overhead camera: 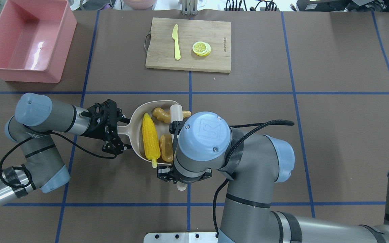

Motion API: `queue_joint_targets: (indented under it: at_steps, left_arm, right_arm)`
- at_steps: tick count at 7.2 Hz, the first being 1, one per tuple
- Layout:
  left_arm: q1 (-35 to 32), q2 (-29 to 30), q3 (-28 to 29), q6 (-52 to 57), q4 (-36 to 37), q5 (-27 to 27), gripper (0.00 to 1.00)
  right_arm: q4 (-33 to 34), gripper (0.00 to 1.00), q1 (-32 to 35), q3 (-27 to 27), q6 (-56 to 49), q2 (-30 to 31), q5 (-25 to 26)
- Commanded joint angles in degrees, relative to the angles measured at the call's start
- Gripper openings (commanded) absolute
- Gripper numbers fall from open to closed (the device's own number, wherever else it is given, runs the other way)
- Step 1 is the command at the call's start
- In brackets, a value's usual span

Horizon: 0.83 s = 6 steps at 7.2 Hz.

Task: Sweep and dump trash into bin
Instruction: 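Sweep the ginger farther into the dustpan with the right-held brush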

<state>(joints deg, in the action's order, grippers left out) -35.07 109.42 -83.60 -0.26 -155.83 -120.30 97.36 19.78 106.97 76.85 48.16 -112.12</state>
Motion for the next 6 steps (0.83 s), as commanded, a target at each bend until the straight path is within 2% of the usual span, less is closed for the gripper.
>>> queue_joint_targets:
  at_steps: [1,2,3,4,6]
  left_arm:
    - [0.0,0.0,0.02,0.0,0.0,0.07,0.97]
    - [0.0,0.0,0.02,0.0,0.0,0.07,0.97]
    - [0.0,0.0,0.02,0.0,0.0,0.16,0.97]
    - [0.0,0.0,0.02,0.0,0.0,0.42,0.97]
    - [0.09,0.0,0.02,0.0,0.0,0.42,0.97]
  right_arm:
    - [4.57,0.0,5.95,4.01,-3.87,2.01,-4.33]
    - [5.2,0.0,7.71,4.99,-8.42,4.37,-4.07]
    - [5.12,0.0,10.08,3.69,-11.77,5.44,-3.55]
    - [4.17,0.0,11.5,0.2,-15.46,5.37,-3.46]
    - [-2.05,0.0,8.02,-5.35,-15.07,6.07,-3.02]
